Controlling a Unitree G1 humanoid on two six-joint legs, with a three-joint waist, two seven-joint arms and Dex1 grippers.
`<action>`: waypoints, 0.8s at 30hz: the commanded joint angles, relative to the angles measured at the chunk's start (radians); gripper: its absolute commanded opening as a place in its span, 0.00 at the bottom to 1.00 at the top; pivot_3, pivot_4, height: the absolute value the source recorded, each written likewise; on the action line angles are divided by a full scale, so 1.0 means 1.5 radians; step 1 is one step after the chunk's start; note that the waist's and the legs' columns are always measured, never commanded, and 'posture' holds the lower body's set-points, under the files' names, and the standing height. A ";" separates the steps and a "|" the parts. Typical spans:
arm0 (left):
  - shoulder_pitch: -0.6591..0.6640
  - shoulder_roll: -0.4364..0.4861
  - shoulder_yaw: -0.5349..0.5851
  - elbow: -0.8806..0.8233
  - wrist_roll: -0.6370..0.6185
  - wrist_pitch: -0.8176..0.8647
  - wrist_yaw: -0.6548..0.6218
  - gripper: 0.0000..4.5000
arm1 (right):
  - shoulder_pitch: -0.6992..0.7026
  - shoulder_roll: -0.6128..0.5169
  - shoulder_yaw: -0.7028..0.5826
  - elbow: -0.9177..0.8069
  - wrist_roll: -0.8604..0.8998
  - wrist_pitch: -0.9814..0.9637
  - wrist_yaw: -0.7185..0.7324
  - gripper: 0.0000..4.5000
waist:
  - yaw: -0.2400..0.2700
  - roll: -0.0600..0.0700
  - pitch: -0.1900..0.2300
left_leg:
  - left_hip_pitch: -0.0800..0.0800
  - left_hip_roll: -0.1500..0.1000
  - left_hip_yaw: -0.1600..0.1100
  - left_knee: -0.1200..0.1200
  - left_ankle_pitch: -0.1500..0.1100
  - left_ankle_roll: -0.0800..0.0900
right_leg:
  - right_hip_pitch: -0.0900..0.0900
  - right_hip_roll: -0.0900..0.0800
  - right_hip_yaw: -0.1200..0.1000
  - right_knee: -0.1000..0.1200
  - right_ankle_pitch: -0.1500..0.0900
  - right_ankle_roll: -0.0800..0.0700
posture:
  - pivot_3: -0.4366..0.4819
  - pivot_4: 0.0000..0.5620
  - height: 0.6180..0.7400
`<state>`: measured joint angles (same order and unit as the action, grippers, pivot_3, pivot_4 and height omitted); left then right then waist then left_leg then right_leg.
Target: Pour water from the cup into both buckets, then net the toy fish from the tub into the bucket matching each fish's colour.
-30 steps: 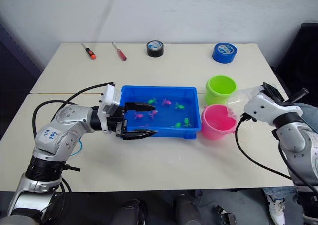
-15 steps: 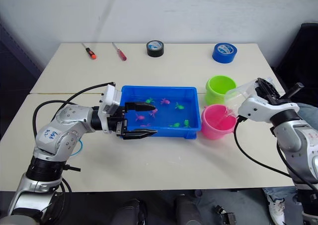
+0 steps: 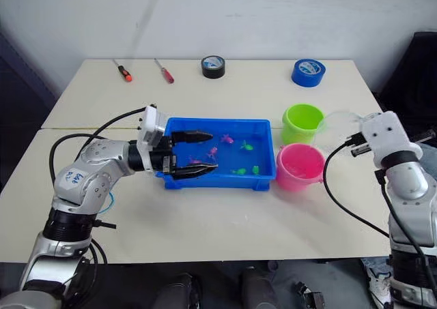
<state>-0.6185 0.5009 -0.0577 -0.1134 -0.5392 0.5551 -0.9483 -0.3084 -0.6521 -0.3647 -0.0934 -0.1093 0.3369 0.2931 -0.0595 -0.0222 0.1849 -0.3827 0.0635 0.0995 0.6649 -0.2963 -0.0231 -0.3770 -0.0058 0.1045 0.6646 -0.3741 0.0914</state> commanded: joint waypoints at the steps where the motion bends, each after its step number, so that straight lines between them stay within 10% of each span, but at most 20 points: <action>1: -0.027 -0.014 -0.001 0.019 0.024 -0.012 0.026 1.00 | -0.060 0.000 -0.028 0.023 0.054 0.059 0.000 0.01 | 0.000 0.000 0.000 | 0.001 0.000 0.000 0.000 0.000 0.000 | 0.000 0.000 0.000 0.000 0.000 0.000 | 0.48 0.27 1.00; 24: -0.055 -0.040 -0.003 0.050 0.064 -0.017 0.048 1.00 | -0.488 -0.077 0.290 0.677 -0.181 -0.314 -0.134 0.01 | -0.024 0.000 0.000 | 0.002 0.000 0.005 -0.001 0.000 0.000 | -0.003 0.000 0.004 0.003 0.000 0.000 | 0.48 0.27 1.00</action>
<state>-0.6886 0.4411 -0.0712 -0.0215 -0.4443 0.5445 -0.8760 -1.0052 -0.7358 0.0533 0.9140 -0.3432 -0.0833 0.1273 -0.0949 -0.0219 0.1852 -0.3801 0.0637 0.1078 0.6632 -0.2960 -0.0229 -0.3820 -0.0060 0.1114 0.6694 -0.3742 0.0914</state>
